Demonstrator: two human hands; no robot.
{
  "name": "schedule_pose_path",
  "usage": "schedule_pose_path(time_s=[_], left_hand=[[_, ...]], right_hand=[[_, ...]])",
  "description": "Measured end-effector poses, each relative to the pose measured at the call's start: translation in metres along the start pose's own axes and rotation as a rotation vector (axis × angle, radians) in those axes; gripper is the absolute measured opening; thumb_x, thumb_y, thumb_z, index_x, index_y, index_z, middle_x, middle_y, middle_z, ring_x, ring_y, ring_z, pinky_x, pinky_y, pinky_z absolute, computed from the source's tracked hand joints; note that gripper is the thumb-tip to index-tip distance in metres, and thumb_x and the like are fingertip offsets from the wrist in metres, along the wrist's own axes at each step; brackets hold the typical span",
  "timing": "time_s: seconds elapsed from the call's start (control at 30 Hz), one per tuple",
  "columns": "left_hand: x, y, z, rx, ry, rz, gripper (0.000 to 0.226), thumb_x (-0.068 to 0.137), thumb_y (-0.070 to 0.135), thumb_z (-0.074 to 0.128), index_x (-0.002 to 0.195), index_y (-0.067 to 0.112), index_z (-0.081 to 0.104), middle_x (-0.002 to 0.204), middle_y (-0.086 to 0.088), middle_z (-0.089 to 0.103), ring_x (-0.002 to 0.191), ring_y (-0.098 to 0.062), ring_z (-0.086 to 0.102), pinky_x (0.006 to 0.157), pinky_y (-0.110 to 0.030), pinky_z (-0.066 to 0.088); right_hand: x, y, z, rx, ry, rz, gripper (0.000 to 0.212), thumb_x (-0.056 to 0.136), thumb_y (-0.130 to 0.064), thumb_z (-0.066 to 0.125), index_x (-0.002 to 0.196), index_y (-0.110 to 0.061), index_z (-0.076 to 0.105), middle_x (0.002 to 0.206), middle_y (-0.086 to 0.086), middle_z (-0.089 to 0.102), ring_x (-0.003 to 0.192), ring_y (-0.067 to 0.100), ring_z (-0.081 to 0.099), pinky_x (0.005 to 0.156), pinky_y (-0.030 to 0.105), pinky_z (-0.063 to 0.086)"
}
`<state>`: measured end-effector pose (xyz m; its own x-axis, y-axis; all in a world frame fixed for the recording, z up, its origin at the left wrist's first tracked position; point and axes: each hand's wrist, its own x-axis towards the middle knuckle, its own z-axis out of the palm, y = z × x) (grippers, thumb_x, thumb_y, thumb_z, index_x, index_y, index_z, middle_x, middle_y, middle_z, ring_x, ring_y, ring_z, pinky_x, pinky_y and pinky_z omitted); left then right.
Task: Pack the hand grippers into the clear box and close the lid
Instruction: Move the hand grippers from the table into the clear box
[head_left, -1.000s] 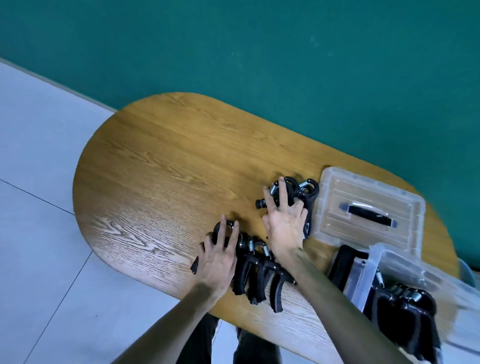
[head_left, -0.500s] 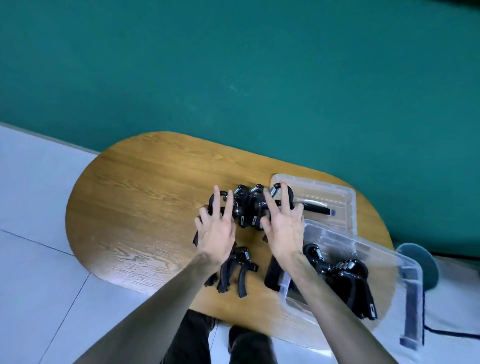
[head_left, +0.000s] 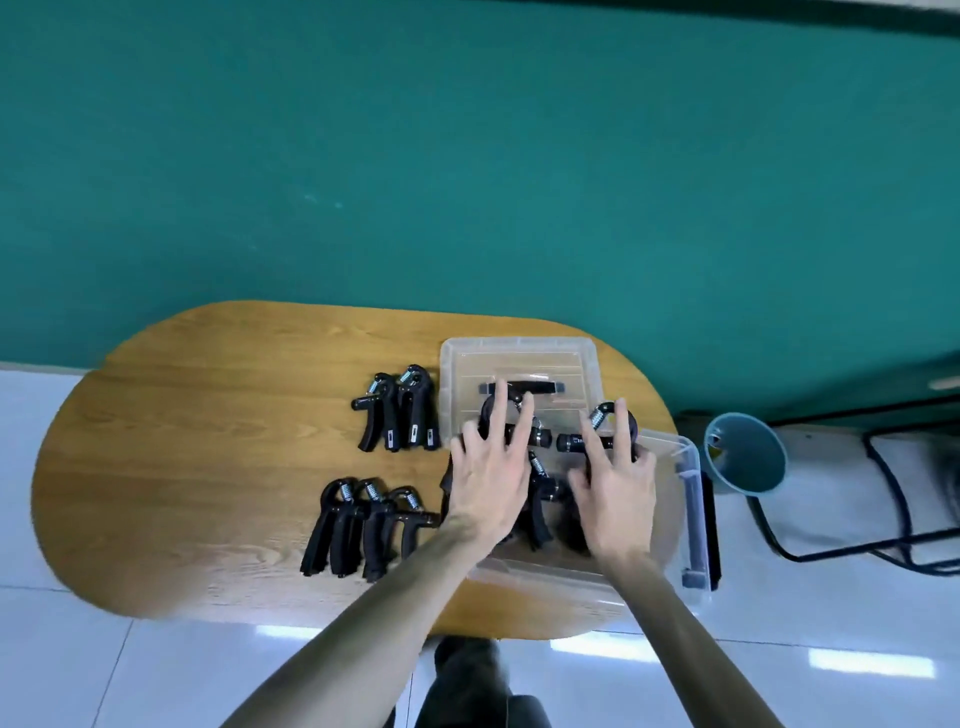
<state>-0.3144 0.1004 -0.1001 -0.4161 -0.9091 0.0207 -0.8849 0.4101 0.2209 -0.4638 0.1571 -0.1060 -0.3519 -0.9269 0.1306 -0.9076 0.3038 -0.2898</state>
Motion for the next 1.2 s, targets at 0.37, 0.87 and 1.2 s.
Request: schedule_pose_path(time_s=[0.37, 0.87, 1.2], left_hand=[[-0.023, 0.048, 0.064, -0.009, -0.241, -0.040, 0.081, 0.095, 0.011, 0.056, 0.162, 0.019, 0.012, 0.169, -0.017, 0.000, 0.106, -0.036, 0.046, 0.087, -0.049, 0.044], [-0.005, 0.054, 0.121, 0.052, -0.347, -0.260, 0.081, 0.095, 0.013, 0.056, 0.163, 0.024, 0.012, 0.170, -0.013, -0.001, 0.100, -0.030, 0.042, 0.085, -0.043, 0.038], [-0.002, 0.055, 0.145, 0.092, -0.382, -0.275, 0.092, 0.094, 0.003, 0.057, 0.162, 0.027, 0.001, 0.169, -0.013, 0.002, 0.100, -0.030, 0.039, 0.092, -0.049, 0.044]], right_hand=[[-0.044, 0.068, 0.031, 0.075, -0.088, 0.199, 0.068, 0.081, -0.006, 0.073, 0.143, -0.026, 0.055, 0.163, 0.010, 0.031, 0.083, 0.036, 0.048, 0.071, 0.046, 0.051], [-0.026, 0.095, 0.086, 0.136, -0.367, 0.117, 0.064, 0.096, -0.014, 0.060, 0.154, -0.026, 0.037, 0.170, 0.007, 0.006, 0.106, 0.043, 0.049, 0.079, 0.052, 0.053], [-0.027, 0.112, 0.106, 0.108, -0.434, 0.091, 0.074, 0.093, -0.009, 0.064, 0.156, -0.027, 0.029, 0.169, 0.011, 0.007, 0.143, 0.043, 0.034, 0.079, 0.050, 0.054]])
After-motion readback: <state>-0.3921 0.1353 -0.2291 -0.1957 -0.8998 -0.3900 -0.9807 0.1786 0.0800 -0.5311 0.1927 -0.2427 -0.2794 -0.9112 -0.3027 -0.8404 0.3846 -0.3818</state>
